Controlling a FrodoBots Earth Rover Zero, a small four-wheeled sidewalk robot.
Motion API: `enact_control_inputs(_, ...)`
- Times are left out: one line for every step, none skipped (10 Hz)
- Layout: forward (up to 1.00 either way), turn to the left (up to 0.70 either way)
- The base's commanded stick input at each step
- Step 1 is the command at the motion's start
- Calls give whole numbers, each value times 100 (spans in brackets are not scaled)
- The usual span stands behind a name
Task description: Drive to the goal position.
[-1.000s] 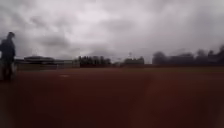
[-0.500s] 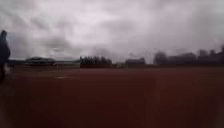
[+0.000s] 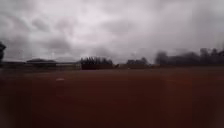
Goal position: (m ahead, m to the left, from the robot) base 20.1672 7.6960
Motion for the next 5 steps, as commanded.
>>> enact_control_inputs(85,0)
enact_control_inputs(85,0)
enact_control_inputs(85,0)
enact_control_inputs(85,0)
enact_control_inputs(85,0)
